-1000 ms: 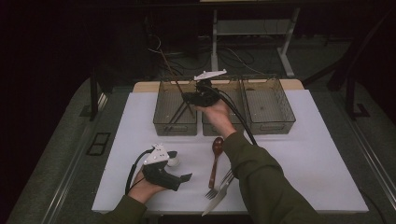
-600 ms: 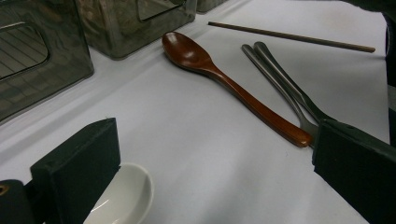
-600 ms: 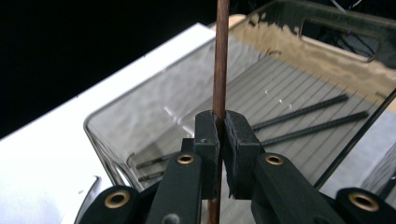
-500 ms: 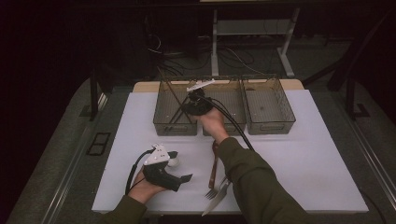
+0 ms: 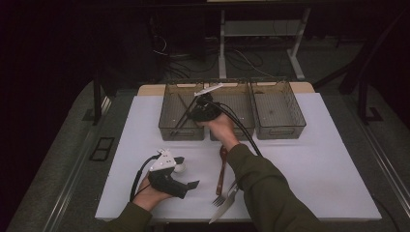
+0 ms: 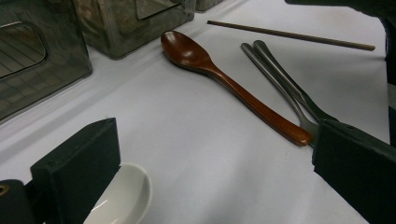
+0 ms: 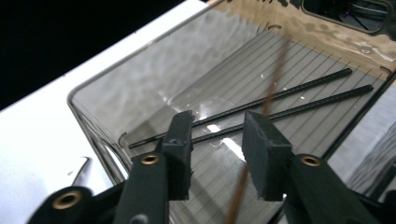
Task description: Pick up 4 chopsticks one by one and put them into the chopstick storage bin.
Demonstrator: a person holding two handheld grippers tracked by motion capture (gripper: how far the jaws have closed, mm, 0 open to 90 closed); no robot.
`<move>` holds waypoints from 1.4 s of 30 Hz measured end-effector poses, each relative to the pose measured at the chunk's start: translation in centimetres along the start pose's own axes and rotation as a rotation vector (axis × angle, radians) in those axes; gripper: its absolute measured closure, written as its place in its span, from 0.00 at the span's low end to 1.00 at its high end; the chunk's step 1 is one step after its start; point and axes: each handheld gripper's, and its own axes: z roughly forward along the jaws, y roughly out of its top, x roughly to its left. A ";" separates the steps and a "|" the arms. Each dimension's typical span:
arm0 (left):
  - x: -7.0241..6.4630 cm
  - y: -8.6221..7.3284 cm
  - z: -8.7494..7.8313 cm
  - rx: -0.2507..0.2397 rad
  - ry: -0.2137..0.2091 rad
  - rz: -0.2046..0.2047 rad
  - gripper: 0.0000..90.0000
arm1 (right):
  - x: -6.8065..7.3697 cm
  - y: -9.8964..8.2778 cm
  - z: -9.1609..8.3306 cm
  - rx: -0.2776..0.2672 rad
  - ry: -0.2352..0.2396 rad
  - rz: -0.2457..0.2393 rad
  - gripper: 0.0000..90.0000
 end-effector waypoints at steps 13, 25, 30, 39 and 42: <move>0.0 0.0 0.1 -0.002 0.006 -0.010 0.00 | -0.9 0.6 -4.6 -0.047 0.055 0.015 0.52; 0.0 -0.1 0.1 0.004 0.010 -0.014 0.00 | -3.1 -1.2 -9.9 -0.089 0.058 0.020 0.50; 0.0 -0.1 0.1 0.002 0.012 -0.018 0.00 | -3.8 -2.4 -11.6 -0.088 0.073 0.026 0.47; 0.2 -0.3 0.0 0.001 0.006 -0.022 0.00 | -4.7 -4.9 -14.2 -0.080 0.061 0.021 0.42; 0.2 -0.4 0.0 0.001 0.004 -0.022 0.00 | -5.0 -6.0 -15.0 -0.072 0.052 0.023 0.42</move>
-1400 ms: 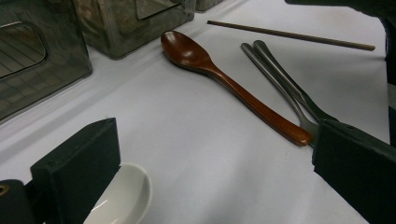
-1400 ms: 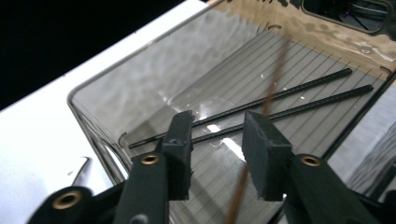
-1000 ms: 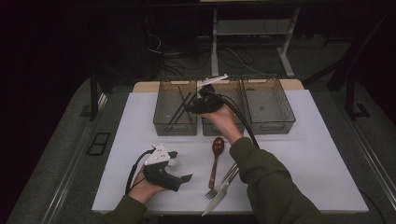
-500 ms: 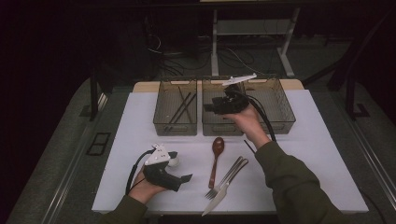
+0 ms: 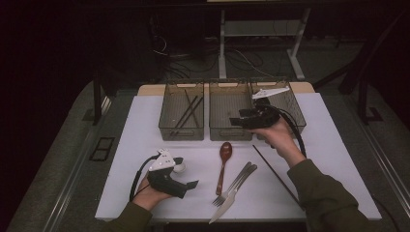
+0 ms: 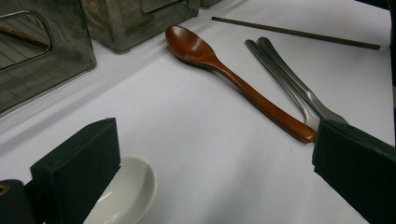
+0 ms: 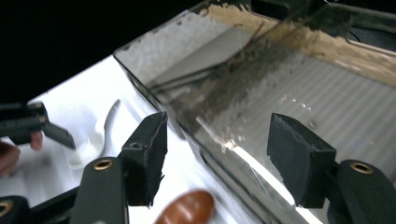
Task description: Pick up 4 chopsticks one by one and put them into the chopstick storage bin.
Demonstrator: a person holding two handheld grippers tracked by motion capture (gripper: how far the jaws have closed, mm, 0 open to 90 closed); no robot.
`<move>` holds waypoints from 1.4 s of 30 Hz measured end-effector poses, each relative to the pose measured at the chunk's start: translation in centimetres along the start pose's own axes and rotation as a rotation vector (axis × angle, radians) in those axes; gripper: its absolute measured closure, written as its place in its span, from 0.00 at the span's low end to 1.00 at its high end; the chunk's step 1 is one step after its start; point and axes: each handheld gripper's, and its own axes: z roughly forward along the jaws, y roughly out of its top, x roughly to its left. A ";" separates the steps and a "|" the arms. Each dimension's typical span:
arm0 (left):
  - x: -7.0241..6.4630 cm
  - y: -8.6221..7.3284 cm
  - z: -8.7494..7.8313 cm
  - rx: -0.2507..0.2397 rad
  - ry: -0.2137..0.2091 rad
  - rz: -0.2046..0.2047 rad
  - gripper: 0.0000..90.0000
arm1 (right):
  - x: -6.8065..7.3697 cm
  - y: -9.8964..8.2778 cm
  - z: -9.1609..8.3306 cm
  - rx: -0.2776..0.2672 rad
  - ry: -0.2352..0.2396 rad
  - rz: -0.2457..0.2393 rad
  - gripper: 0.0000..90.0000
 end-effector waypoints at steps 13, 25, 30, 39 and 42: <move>0.0 -0.1 0.0 0.002 -0.006 0.007 0.00 | -1.2 -4.2 -3.7 0.027 -0.048 0.015 0.41; 0.1 -0.1 -0.1 0.006 -0.005 0.010 0.00 | -1.5 -7.6 -6.7 0.055 -0.065 0.037 0.41; 0.2 -0.1 -0.2 0.007 -0.003 0.012 0.00 | -1.3 -8.6 -7.5 0.084 -0.079 0.042 0.41; 0.2 -0.1 -0.4 0.005 -0.001 0.015 0.00 | -0.6 -10.1 -8.5 0.182 -0.105 0.026 0.39; 0.2 -0.1 -0.4 0.002 0.000 0.015 0.00 | -0.3 -10.6 -8.8 0.230 -0.122 0.016 0.39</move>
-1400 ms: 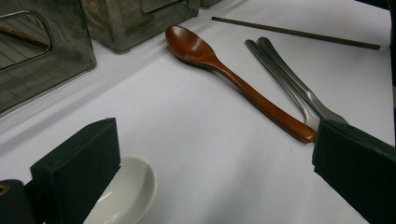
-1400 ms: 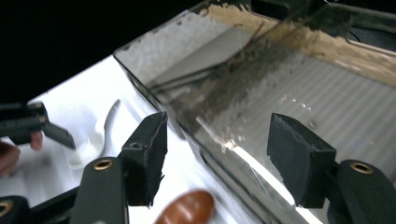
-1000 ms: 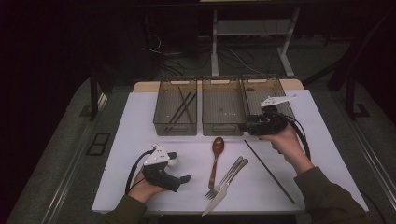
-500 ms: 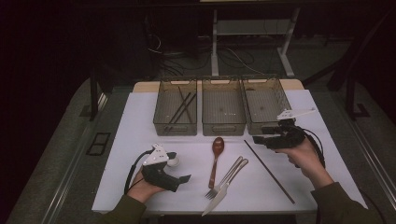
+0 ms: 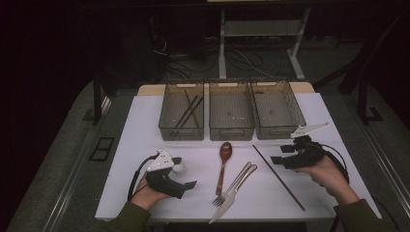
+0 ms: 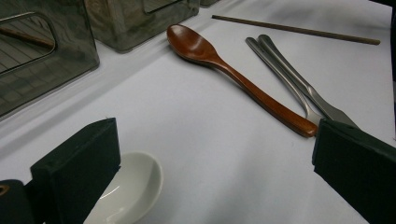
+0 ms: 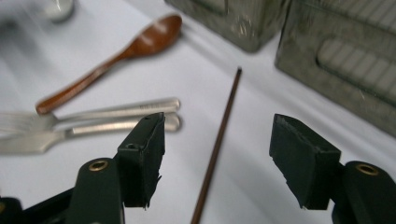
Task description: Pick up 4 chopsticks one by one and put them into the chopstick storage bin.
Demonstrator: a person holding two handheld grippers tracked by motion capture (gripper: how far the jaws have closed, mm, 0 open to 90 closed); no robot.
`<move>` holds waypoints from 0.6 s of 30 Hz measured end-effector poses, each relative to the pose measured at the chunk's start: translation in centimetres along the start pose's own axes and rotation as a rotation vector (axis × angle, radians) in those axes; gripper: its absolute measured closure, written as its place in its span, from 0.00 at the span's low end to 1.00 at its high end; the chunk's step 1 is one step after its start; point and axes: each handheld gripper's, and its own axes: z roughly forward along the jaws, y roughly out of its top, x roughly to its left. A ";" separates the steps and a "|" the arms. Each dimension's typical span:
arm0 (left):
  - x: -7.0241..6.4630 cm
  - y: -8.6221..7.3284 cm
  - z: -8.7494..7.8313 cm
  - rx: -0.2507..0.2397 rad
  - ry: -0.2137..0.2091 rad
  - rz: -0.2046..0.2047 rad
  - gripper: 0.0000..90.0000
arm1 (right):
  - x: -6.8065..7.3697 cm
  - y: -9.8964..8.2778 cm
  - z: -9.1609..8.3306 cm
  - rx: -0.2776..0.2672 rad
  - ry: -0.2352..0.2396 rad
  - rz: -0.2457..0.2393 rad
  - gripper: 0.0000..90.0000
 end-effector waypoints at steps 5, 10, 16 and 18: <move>0.0 0.0 0.0 0.002 0.001 0.002 0.00 | 0.3 -0.7 -0.3 0.092 -0.020 -0.018 0.39; -0.1 0.0 0.0 0.001 0.002 0.002 0.00 | 0.8 -1.1 -0.3 0.189 -0.024 -0.024 0.41; -0.1 0.1 0.0 0.000 0.001 0.004 0.00 | 1.6 -1.5 -0.1 0.291 -0.046 -0.030 0.46; -0.1 0.1 0.0 0.000 0.001 0.005 0.00 | 1.8 -1.6 -0.1 0.322 -0.045 -0.039 0.48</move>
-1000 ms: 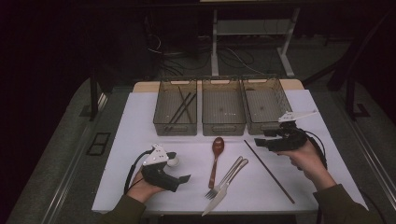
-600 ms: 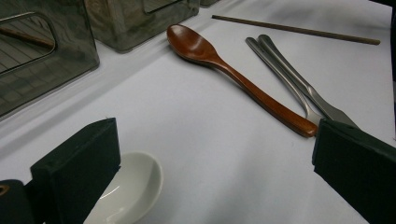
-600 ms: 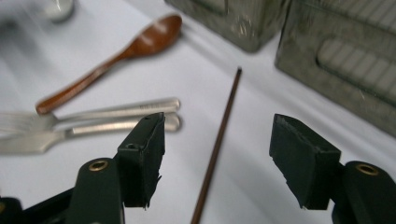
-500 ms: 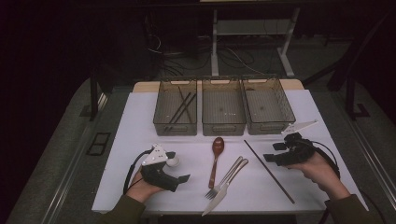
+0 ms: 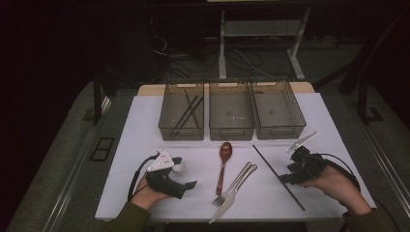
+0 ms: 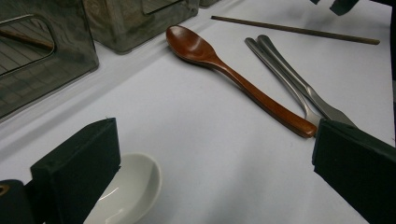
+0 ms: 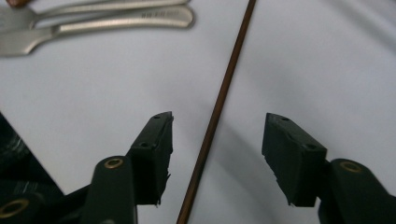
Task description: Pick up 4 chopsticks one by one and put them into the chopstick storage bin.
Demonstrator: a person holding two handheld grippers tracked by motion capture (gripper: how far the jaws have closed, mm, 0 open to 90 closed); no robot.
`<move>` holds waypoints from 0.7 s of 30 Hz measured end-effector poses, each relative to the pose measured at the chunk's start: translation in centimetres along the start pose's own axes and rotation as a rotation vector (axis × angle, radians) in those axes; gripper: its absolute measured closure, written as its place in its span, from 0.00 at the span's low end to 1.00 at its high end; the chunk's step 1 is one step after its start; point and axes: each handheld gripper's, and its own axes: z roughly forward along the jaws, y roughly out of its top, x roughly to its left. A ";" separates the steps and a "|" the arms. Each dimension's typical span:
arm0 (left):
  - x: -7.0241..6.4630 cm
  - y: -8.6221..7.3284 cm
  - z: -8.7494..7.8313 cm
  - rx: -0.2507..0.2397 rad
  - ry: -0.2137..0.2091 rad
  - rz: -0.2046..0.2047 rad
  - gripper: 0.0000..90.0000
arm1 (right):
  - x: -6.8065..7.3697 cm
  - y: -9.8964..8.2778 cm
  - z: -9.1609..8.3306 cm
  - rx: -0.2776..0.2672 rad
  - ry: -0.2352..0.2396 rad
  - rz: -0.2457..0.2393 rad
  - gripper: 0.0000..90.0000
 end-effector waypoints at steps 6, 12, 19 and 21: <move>0.0 0.0 0.0 0.001 0.000 0.002 0.00 | 0.6 -0.3 0.7 0.112 -0.010 -0.018 0.57; 0.0 0.0 0.1 0.003 -0.001 0.002 0.00 | 0.9 -0.3 1.6 0.182 -0.005 -0.033 0.65; 0.0 0.0 0.1 0.004 -0.001 0.003 0.00 | 1.1 -0.3 2.3 0.238 -0.022 -0.056 0.73; 0.0 0.0 0.1 0.005 -0.002 0.004 0.00 | 1.2 -0.3 2.4 0.248 -0.022 -0.061 0.75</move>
